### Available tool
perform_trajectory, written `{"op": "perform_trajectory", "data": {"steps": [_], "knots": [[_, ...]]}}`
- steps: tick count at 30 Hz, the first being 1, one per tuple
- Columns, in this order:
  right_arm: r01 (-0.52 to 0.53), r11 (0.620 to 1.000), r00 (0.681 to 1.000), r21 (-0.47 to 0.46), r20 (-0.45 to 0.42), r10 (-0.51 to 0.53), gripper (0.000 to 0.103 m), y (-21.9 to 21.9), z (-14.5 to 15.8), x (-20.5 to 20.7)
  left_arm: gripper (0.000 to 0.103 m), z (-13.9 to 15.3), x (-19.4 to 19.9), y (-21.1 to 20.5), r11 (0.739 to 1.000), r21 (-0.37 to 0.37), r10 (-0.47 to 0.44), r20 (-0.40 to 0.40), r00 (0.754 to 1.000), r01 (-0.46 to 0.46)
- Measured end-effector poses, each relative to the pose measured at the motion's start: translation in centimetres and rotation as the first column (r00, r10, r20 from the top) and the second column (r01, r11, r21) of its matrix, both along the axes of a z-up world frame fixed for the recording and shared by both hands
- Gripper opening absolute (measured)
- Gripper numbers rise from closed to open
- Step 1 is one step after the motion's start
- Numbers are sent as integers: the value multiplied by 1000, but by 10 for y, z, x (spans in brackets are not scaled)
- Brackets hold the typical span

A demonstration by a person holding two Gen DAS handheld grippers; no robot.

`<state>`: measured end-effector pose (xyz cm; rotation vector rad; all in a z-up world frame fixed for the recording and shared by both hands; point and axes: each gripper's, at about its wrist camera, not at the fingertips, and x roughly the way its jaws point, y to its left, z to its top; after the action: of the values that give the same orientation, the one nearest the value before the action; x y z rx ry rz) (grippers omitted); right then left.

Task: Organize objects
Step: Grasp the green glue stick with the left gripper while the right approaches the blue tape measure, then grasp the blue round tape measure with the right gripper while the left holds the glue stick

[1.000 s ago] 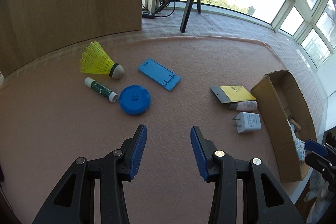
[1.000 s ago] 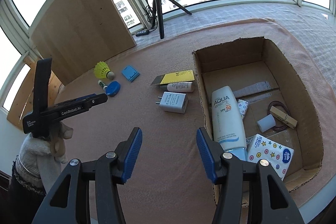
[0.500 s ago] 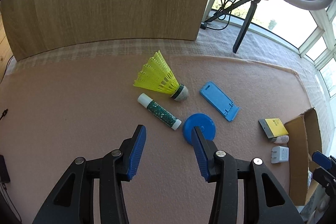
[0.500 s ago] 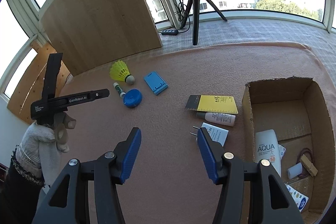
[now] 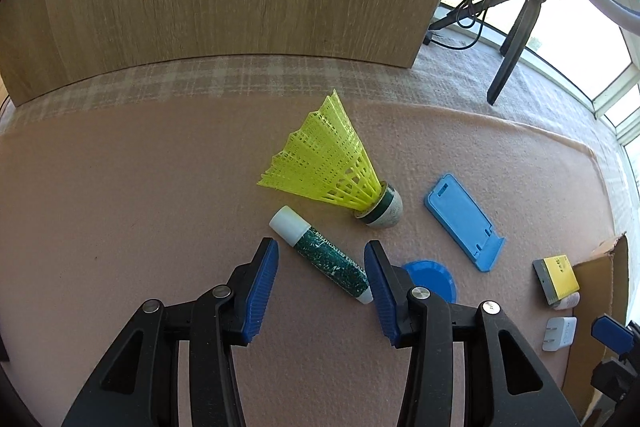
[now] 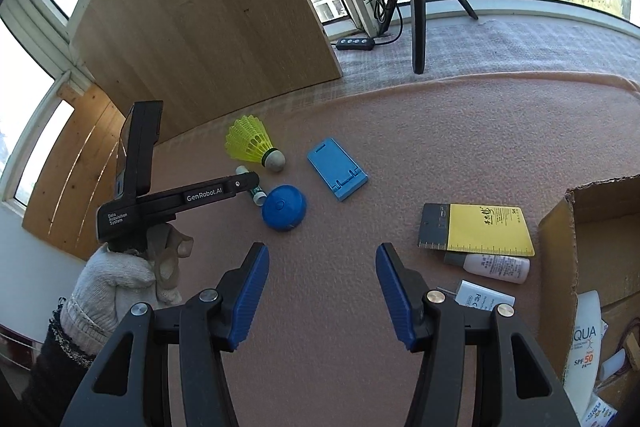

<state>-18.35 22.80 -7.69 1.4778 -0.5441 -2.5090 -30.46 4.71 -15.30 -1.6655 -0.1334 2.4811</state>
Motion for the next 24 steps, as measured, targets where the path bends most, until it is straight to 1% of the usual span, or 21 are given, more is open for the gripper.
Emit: {"op": "perform_trajectory", "data": {"steps": [1,2,3,5,7,11,13,17,20,24], "knots": [[0,1000,1000,2,5,0,52,0,-1,-2,45,-3,0,1,1000,-9,-8,-5,1000,8],[0,1000,1000,4,8,0,52,-1,-2,-4,39,-5,1,0,1000,-16,-11,-10,1000,11],[-3,1000,1000,7,10,3,52,-2,-3,-7,36,-7,2,-2,1000,-20,-12,-11,1000,11],[-11,1000,1000,17,13,11,52,-6,-5,-13,22,-9,6,-9,1000,-30,-8,-30,1000,7],[-24,999,1000,26,17,23,52,-12,-7,-20,16,-10,10,-16,1000,-24,-5,-33,999,4],[-59,997,998,39,27,58,52,-29,-15,-35,16,-11,21,-27,1000,-14,-14,-42,999,14],[-84,995,996,52,34,83,52,-42,-20,-44,16,-11,29,-33,1000,5,-10,-45,999,11],[-127,987,991,99,57,121,52,-68,-32,-64,16,-12,47,-38,999,24,-24,-47,999,26],[-170,978,984,125,84,160,52,-87,-42,-77,16,-13,60,-45,998,67,-8,-42,999,11],[-208,961,975,183,115,189,52,-109,-54,-91,16,-14,79,-54,996,90,1,-42,999,3]]}}
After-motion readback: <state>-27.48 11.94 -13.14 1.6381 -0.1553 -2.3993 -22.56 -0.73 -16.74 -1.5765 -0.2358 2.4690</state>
